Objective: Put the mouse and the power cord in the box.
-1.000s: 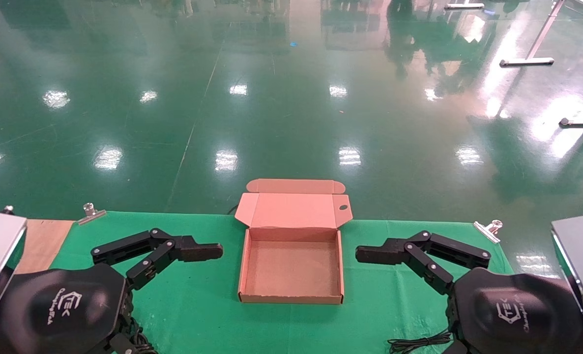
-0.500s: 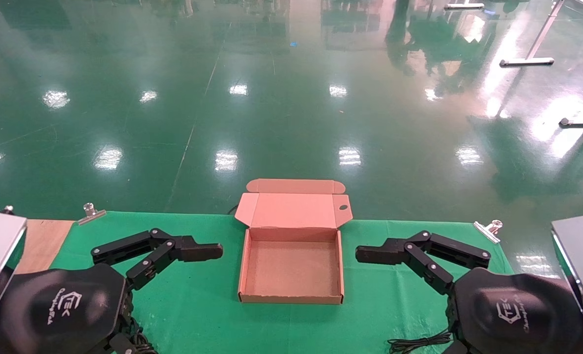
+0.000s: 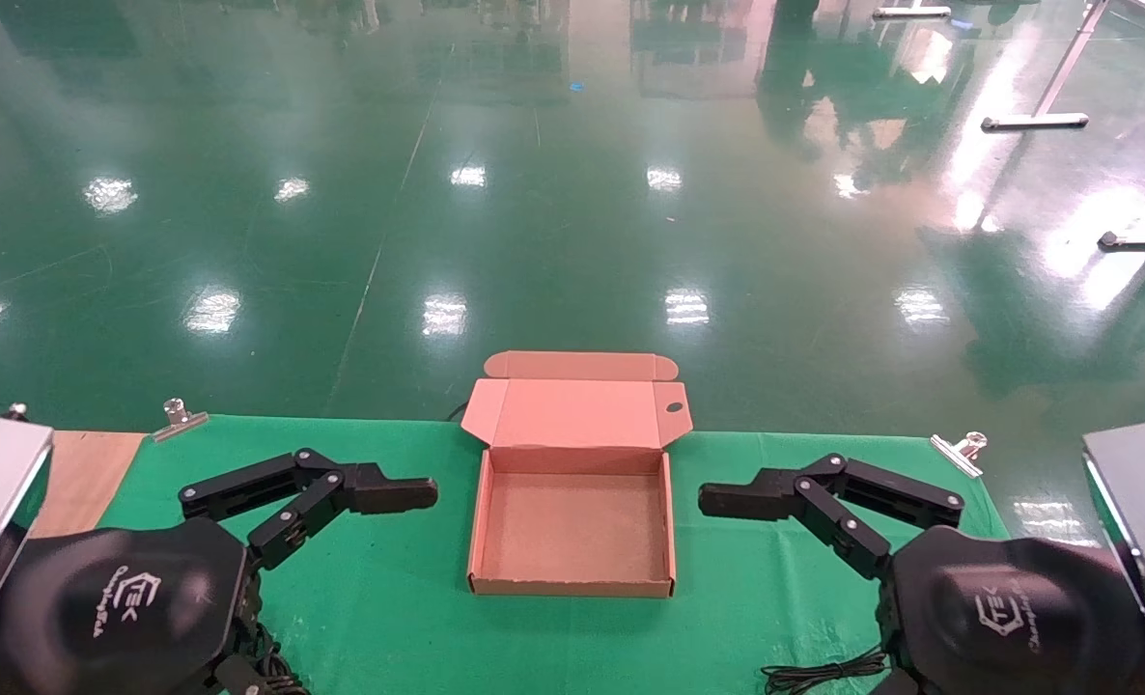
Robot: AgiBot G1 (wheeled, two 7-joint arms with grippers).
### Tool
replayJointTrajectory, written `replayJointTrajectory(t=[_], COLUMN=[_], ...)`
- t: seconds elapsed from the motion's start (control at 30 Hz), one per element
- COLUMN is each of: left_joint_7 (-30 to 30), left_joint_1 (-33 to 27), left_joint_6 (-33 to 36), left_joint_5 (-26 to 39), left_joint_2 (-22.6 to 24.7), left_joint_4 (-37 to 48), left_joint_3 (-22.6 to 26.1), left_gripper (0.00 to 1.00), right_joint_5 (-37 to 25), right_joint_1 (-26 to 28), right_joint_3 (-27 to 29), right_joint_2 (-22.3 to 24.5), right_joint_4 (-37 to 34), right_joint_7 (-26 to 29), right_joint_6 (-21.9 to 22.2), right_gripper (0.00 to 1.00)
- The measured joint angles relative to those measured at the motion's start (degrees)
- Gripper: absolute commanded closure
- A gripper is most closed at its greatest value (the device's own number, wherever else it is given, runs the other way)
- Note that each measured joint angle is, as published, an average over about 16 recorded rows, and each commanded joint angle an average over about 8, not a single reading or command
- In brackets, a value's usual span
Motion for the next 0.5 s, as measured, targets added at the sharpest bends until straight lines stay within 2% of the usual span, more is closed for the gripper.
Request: replayJointTrajectory(t=[0.2,0.33,0.5], left_joint_7=[-1.69,-1.84,0.88], left_joint_1=[-4.08,-8.31,-14.4], left_joint_6=[1.07,2.0,2.68], left_joint_5=[9.11,18.59,31.94], left_joint_2=[2.5,5.14,9.7], left_joint_4=[4.28,9.07,17.35], left_joint_3=[5.29,10.45,17.43], left_gripper=[0.0,0.0,0.0], right_joint_5=[-9.98,-20.41,-34.78], right_joint_1=[3.85,7.45,11.47], right_joint_3=[-2.98,-6.43,-11.73], right_joint_2=[-0.48,-1.71,-4.68], right_joint_4=[0.77,1.21,0.94], right_joint_7=[-3.89,-7.86,-13.39], right_joint_6=[-0.46,-0.62,-0.15], right_gripper=[0.0,0.0,0.0])
